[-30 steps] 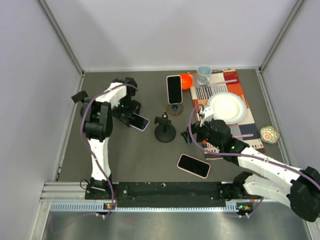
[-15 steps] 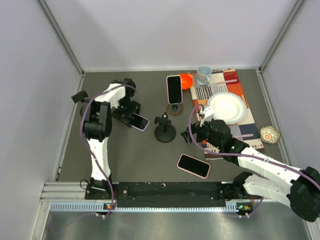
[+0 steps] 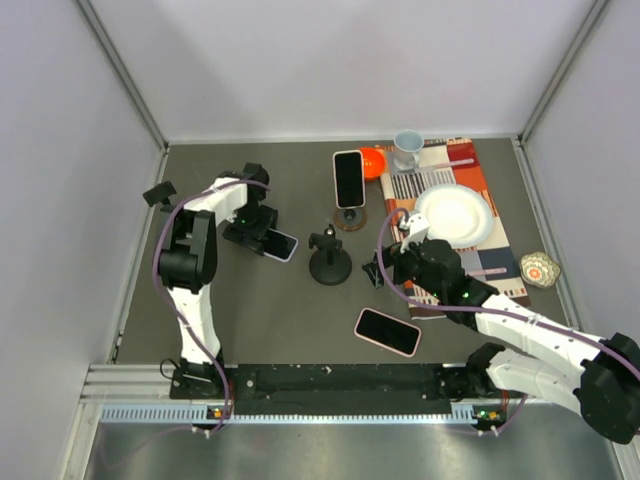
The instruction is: Place the phone on the phone stand
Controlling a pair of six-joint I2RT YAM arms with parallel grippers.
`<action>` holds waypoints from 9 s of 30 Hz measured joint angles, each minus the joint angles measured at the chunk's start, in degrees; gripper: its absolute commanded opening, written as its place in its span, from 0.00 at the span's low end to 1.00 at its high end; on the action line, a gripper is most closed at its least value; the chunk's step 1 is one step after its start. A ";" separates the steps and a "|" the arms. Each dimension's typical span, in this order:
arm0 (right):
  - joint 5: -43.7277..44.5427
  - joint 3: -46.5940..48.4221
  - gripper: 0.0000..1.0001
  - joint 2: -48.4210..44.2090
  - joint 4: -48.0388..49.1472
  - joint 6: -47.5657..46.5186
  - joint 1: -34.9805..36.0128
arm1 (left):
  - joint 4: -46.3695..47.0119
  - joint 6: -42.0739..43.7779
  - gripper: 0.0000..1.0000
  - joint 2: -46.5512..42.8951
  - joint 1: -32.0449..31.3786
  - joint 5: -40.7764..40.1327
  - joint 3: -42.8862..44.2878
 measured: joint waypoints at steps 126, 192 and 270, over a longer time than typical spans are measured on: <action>-21.53 19.32 0.00 -5.97 -40.28 -11.15 23.21 | 18.27 69.24 0.93 -61.70 -33.83 52.17 -26.91; -16.70 -3.80 0.84 -6.91 25.51 17.73 22.97 | 56.26 48.74 0.00 -80.54 -48.28 11.85 -44.30; -34.27 6.14 0.00 -13.51 -10.67 -6.14 22.60 | 23.52 67.98 0.47 -59.76 -48.61 36.11 -18.84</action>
